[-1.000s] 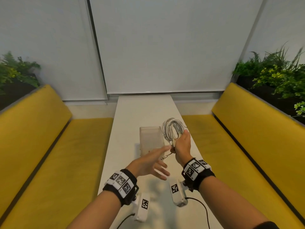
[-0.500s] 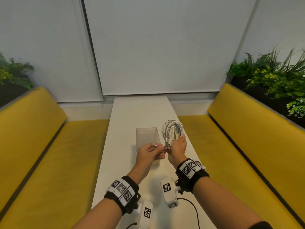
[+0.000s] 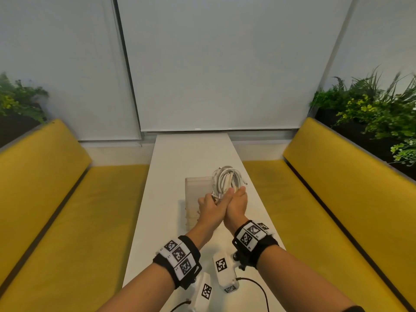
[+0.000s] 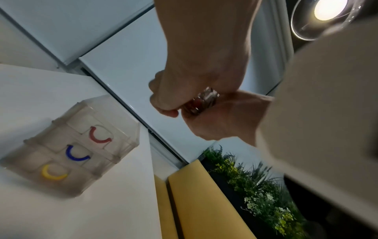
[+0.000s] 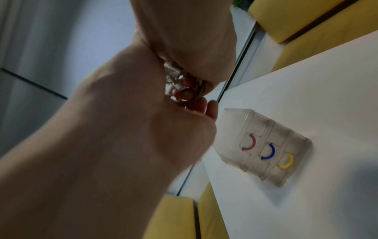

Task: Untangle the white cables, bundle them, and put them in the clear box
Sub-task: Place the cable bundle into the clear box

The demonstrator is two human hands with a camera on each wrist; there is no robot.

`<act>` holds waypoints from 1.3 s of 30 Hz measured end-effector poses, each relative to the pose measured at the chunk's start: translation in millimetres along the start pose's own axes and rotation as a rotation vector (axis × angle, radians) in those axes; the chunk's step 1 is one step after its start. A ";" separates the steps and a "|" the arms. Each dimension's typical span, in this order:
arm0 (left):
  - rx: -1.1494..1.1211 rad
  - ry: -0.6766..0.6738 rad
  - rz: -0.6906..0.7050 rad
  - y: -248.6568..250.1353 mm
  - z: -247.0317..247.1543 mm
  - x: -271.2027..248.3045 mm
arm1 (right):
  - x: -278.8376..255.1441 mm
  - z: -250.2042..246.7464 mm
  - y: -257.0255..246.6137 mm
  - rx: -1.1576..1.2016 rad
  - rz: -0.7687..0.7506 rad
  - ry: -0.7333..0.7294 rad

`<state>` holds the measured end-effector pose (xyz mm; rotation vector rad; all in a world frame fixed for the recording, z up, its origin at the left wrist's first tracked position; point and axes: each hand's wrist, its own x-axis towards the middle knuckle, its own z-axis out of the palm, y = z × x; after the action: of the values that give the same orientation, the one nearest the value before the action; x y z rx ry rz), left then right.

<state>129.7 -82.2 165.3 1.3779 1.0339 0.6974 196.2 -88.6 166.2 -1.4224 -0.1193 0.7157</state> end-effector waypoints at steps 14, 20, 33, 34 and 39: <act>-0.327 0.075 0.126 5.5 -10.4 6.3 | -17.1 8.8 9.4 -0.117 -0.072 -0.147; -0.256 0.032 0.110 4.8 -24.0 12.2 | -16.4 5.8 8.9 -0.257 -0.155 -0.161; -0.120 0.069 0.031 -20.4 -76.9 30.4 | -3.2 -28.0 13.0 -0.539 -0.349 -0.484; -0.141 0.050 0.003 -26.7 -82.5 28.1 | 2.5 -32.6 17.2 -0.500 -0.256 -0.498; -0.211 0.022 -0.071 -60.9 -110.8 16.6 | 28.7 -47.3 54.1 -0.546 -0.091 -0.280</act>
<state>27.7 -25.3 114.2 1.1489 0.9922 0.7485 221.3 -115.4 98.1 -1.8100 -0.6328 0.8416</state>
